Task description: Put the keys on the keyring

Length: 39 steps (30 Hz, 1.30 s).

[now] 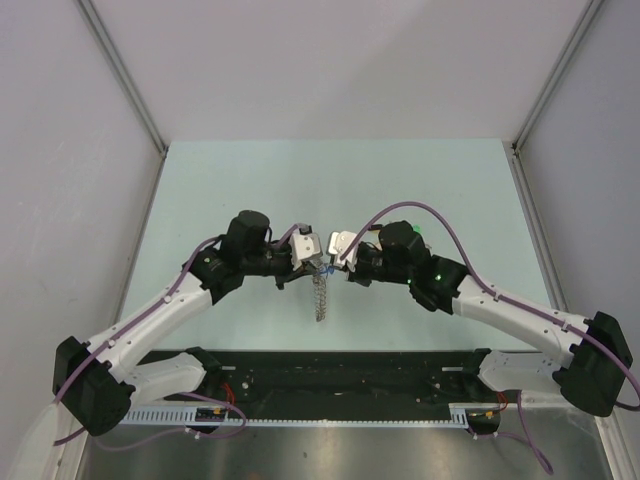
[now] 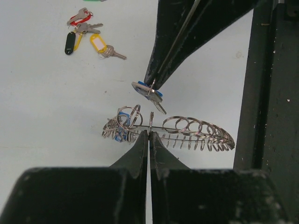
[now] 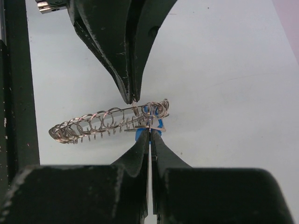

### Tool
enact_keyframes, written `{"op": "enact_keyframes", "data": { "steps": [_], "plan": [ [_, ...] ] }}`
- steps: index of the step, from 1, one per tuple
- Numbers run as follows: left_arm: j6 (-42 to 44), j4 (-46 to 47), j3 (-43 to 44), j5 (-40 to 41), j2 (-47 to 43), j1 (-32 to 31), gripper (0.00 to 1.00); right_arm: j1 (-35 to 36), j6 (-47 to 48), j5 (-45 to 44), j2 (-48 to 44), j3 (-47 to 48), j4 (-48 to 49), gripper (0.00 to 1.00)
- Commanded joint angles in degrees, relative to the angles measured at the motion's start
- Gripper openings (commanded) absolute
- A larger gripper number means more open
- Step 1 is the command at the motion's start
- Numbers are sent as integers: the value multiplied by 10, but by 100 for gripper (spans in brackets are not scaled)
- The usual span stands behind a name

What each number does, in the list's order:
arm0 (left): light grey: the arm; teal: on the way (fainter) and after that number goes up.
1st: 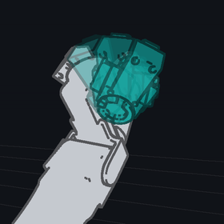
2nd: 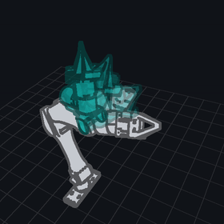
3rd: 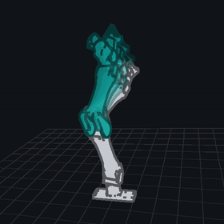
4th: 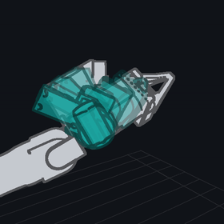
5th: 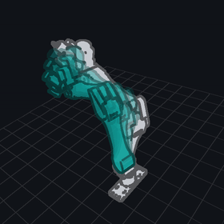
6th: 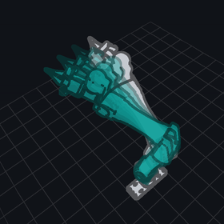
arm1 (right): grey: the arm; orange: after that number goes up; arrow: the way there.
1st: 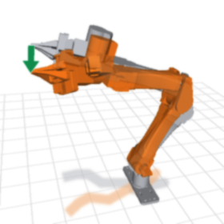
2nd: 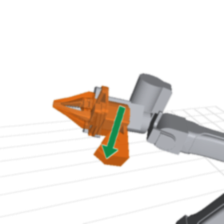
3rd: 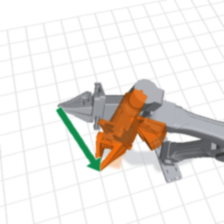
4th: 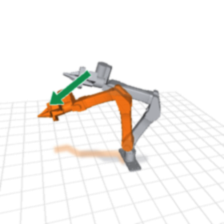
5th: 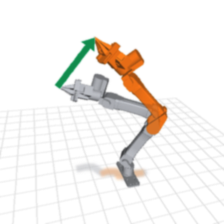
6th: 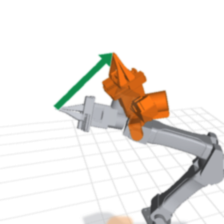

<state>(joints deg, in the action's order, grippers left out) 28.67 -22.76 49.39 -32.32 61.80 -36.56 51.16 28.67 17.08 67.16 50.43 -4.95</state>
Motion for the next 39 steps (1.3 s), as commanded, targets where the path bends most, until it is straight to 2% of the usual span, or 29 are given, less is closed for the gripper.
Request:
{"op": "enact_keyframes", "data": {
  "steps": [1, 17, 33, 39],
  "plan": [
    [0, 34, 0, -38, -17, -1, 1, 10, 21, -24, -1, -1, 6, 0],
    [-4, 34, 0, -42, -18, -2, 1, 30, 43, -34, 19, 17, -36, 0],
    [-9, 40, -3, -59, -19, -2, 0, 28, 35, -42, 24, 19, -32, 0],
    [-21, 24, -4, -4, -38, -2, 0, 12, -23, -64, 20, 19, -48, 0]
  ]
}}
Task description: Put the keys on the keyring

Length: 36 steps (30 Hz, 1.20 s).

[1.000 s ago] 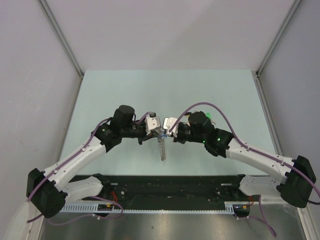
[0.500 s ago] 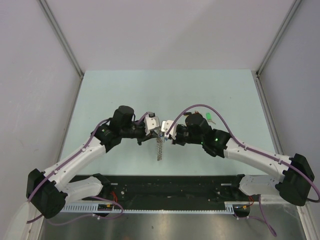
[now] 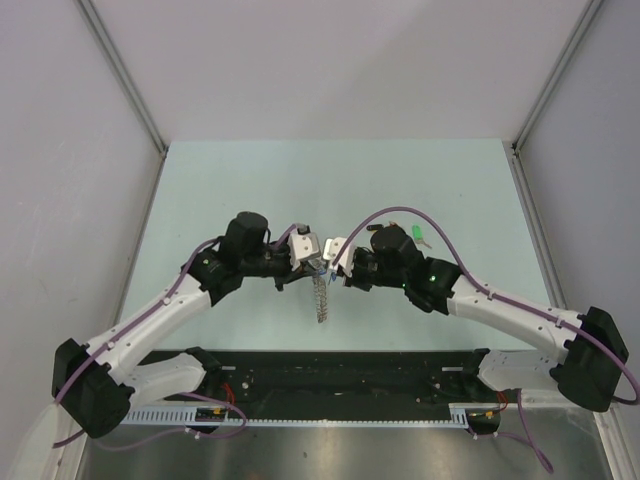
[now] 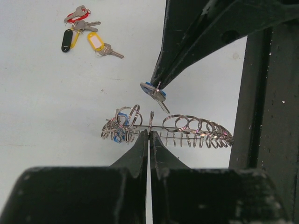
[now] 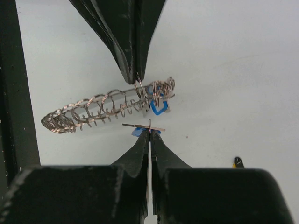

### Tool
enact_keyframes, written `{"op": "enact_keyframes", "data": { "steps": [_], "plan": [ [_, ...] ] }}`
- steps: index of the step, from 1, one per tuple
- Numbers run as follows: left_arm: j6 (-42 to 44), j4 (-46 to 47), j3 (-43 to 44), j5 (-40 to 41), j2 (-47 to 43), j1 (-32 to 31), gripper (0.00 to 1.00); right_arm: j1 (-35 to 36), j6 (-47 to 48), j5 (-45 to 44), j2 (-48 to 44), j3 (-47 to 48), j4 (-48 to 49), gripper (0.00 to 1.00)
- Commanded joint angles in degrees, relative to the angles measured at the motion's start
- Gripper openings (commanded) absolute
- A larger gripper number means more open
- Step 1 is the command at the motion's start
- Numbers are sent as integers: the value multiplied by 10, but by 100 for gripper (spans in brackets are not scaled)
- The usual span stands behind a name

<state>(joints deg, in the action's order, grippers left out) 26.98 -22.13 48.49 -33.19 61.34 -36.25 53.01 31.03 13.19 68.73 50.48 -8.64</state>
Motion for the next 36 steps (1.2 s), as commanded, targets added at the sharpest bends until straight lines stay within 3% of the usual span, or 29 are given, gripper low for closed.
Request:
{"op": "enact_keyframes", "data": {
  "steps": [1, 8, 12, 20, 26, 36],
  "plan": [
    [-8, 15, 4, 27, -39, -4, 1, -5, -58, -29, 5, 18, -15, 0],
    [-44, -5, -12, 123, -116, -5, 0, -8, -139, -121, 30, 48, -134, 0],
    [-72, -13, -41, 164, -162, -4, 0, -29, -176, -147, 47, 79, -276, 0],
    [-102, -7, -67, 228, -228, -3, 0, -68, -140, -138, 186, 160, -463, 0],
    [-111, 9, -81, 226, -243, -4, 0, -70, -120, -126, 328, 217, -487, 0],
    [-111, 12, -83, 224, -249, 2, 0, -49, -87, -120, 467, 354, -499, 0]
  ]
}}
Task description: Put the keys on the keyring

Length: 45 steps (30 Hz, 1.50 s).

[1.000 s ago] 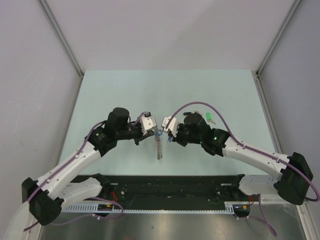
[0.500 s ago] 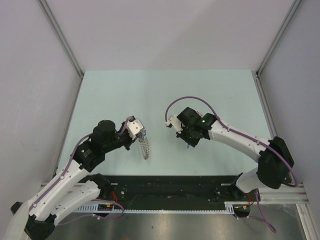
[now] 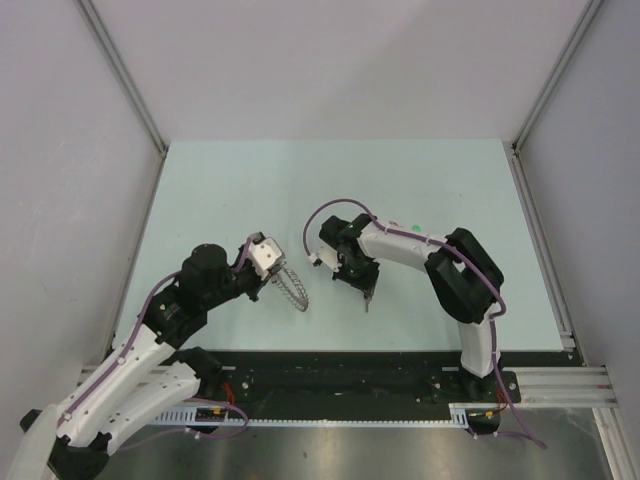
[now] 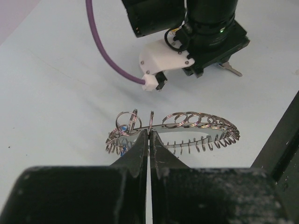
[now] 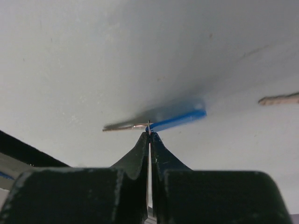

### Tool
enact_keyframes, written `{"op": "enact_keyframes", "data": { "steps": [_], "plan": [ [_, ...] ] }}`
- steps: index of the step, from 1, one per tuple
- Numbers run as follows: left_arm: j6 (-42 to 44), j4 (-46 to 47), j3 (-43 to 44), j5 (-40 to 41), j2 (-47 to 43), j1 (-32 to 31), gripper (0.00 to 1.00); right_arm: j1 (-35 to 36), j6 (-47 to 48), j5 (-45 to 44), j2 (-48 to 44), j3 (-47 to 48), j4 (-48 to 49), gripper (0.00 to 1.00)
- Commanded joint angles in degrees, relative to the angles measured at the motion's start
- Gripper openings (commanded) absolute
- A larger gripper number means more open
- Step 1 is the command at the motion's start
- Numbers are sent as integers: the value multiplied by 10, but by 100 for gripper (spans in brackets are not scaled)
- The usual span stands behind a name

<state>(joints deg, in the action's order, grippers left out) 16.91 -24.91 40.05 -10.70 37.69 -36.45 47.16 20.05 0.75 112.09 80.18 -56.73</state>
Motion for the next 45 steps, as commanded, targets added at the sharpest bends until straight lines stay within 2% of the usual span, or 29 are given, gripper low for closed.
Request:
{"op": "enact_keyframes", "data": {
  "steps": [1, 6, 13, 21, 31, 39, 45],
  "plan": [
    [-10, 41, 1, -1, -11, 4, 0, 10, 24, 4, 40, 66, -20, 0],
    [-10, 41, 1, -3, -9, 6, 0, 14, 24, 5, 63, 101, -22, 0],
    [-9, 42, 0, -8, -5, 8, 0, 10, 19, 14, 2, 72, 17, 18],
    [-11, 43, -1, -12, -7, 9, 0, -22, 0, 75, -100, -2, 96, 31],
    [-11, 42, -1, -13, -8, 9, 1, -38, 13, 99, -115, -63, 185, 31],
    [-11, 42, -1, -14, -7, 8, 0, -40, 22, 105, -89, -76, 210, 25],
    [-11, 42, -1, -17, -5, 9, 0, -44, 25, 106, -71, -79, 210, 24]
  ]
}}
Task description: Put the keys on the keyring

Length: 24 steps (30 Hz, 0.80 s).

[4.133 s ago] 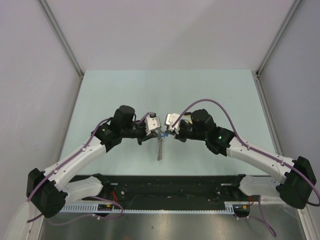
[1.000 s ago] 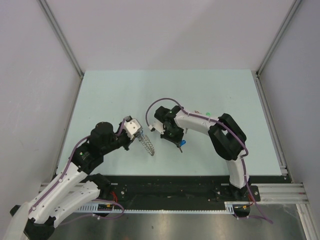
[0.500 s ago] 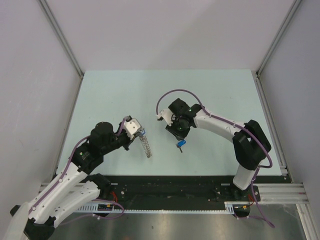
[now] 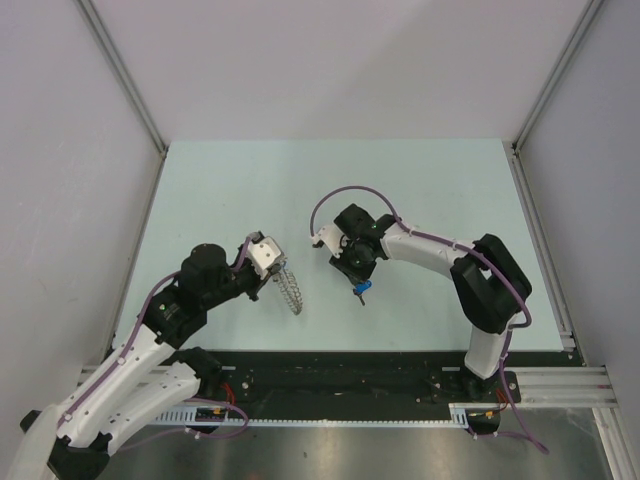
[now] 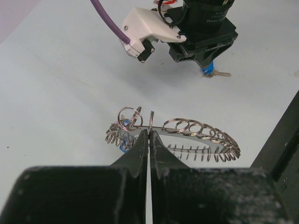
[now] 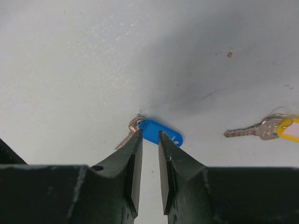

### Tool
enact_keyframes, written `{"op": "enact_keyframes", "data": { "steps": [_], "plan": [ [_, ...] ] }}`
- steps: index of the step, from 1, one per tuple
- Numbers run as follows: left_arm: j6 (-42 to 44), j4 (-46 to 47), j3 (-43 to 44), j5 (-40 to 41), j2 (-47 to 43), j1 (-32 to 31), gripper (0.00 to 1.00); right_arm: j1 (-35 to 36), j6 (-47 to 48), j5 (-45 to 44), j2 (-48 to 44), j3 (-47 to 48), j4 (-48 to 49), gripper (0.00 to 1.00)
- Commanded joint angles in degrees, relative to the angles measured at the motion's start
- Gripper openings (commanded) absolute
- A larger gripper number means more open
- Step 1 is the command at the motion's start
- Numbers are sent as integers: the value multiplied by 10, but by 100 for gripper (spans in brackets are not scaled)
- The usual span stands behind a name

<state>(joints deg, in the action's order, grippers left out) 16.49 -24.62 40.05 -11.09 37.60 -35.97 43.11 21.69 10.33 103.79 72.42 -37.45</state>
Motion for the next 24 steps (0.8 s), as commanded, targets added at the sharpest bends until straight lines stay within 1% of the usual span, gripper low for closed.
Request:
{"op": "enact_keyframes", "data": {
  "steps": [1, 7, 13, 24],
  "plan": [
    [-7, 39, -1, -11, -4, 4, 0, -3, 9, 11, 14, -4, 18, 24],
    [-7, 39, -1, -11, -3, 4, 0, -2, 11, 16, 18, -7, 18, 24],
    [-7, 39, -1, -11, -1, 3, 1, -1, 12, 23, 19, -8, 17, 21],
    [-7, 39, -1, -14, 1, 4, 0, 4, 14, 29, 19, -9, 6, 21]
  ]
}}
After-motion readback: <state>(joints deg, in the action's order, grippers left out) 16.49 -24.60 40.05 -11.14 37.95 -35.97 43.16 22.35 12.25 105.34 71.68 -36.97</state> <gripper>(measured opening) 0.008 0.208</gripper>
